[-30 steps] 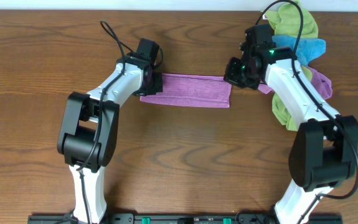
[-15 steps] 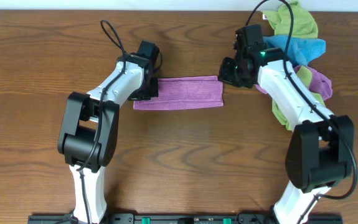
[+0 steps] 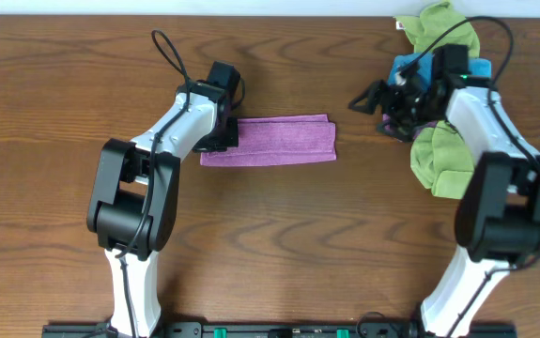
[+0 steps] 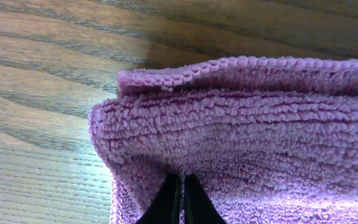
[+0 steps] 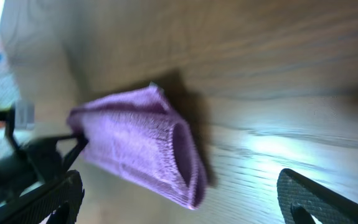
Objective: Fold the cloth
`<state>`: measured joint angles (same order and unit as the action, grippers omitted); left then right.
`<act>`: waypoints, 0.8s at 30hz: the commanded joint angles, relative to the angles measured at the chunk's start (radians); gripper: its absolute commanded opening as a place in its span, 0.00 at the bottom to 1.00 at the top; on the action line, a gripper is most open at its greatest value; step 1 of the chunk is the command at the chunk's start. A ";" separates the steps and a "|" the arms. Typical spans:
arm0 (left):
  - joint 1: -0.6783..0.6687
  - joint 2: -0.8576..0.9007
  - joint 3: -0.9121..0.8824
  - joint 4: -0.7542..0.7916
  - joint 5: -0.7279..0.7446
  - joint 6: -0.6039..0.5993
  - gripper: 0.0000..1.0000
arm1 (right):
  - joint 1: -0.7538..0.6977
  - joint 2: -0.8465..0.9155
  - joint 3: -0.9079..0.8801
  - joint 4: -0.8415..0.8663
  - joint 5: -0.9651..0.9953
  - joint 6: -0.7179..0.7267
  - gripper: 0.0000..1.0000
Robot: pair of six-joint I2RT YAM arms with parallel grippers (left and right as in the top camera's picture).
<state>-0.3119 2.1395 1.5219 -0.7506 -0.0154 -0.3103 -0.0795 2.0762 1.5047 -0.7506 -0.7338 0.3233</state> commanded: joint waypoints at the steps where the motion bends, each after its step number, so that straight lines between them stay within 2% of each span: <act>1: 0.006 0.042 -0.008 -0.009 -0.037 -0.004 0.06 | 0.050 0.071 0.010 0.000 -0.175 -0.049 0.99; 11: 0.005 0.042 -0.008 -0.009 -0.036 -0.004 0.06 | 0.116 0.156 0.010 0.045 -0.104 -0.002 0.98; 16: 0.005 0.042 -0.008 -0.004 -0.021 -0.004 0.06 | 0.142 0.174 0.010 0.064 -0.104 0.024 0.87; 18: 0.005 0.042 -0.008 0.003 0.003 -0.004 0.06 | 0.164 0.182 0.010 0.063 -0.104 0.024 0.76; 20: 0.006 0.042 -0.008 0.008 0.013 -0.005 0.06 | 0.180 0.185 0.010 0.063 -0.100 0.024 0.59; 22: 0.006 0.042 -0.008 0.011 0.012 -0.004 0.06 | 0.190 0.185 0.010 0.064 -0.079 0.024 0.35; 24: 0.009 0.039 -0.008 0.010 0.012 -0.004 0.06 | 0.186 0.185 0.014 0.063 -0.077 0.043 0.02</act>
<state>-0.3103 2.1395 1.5219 -0.7452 -0.0071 -0.3103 0.1040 2.2463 1.5063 -0.6868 -0.8238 0.3477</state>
